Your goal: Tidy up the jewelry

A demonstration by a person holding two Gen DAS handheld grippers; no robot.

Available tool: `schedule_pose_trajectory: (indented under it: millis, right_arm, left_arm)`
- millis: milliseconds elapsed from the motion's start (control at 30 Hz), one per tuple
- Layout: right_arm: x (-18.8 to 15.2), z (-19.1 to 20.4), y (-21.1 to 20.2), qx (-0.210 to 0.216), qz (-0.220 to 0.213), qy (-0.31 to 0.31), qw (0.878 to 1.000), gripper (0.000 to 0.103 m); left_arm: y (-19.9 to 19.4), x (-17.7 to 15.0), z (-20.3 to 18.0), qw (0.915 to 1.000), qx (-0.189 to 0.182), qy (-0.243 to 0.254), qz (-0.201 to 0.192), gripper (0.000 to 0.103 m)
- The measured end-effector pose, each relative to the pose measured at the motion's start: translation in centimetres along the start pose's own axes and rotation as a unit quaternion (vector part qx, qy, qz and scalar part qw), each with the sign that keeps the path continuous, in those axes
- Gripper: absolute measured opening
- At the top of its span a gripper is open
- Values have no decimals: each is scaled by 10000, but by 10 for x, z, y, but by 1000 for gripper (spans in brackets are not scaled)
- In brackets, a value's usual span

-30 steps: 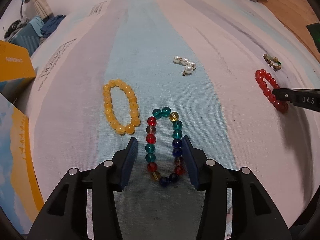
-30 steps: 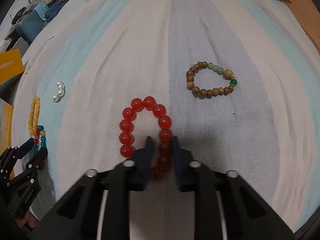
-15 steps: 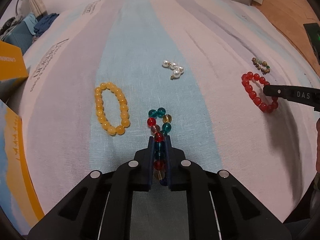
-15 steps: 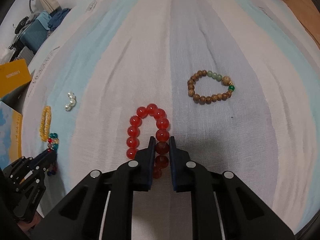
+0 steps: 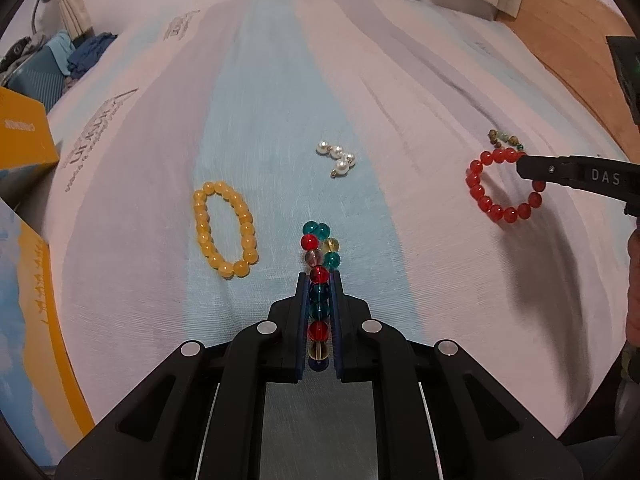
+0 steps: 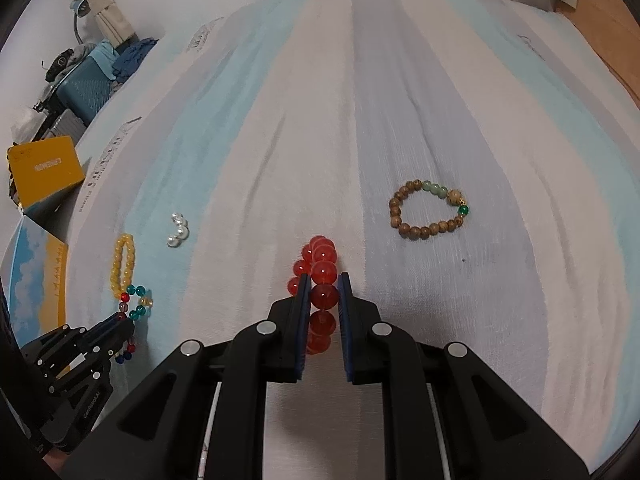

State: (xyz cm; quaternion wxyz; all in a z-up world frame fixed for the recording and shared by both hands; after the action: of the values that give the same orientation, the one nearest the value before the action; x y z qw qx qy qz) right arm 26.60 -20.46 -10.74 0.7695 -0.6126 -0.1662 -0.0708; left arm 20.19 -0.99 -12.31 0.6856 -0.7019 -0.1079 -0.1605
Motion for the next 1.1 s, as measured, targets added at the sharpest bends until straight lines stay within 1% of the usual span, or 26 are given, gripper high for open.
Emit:
schedule_pose_trajectory:
  millis: [500,700,1100]
  right_arm:
    - [5,4,-21,15,-207,-48,9998,13]
    - [5,6,-30,9,-278,-78,9996,13]
    - [4,10,-46,-113,-405,-154,9990,13]
  left_arm:
    - [-29,3,-3,9998,-10,50,-215,9]
    - [-43,7,2,9995,-12,39,-315,9]
    - [-59,8,11,9993,-13,-27,-380,9]
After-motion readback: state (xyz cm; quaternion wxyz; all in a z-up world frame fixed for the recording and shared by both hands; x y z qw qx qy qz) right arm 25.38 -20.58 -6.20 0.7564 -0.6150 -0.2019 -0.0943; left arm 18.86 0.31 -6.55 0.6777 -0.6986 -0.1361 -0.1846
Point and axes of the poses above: each gripper's, at about its wrist camera, not at the fingertips, and y roughly the way its jaws point, z to its left, x to its top, the point moved 5 cm from there along y, roughly the way its jaws point, and after that the axes turned 8 degrees about z, right-handed, at the moved point
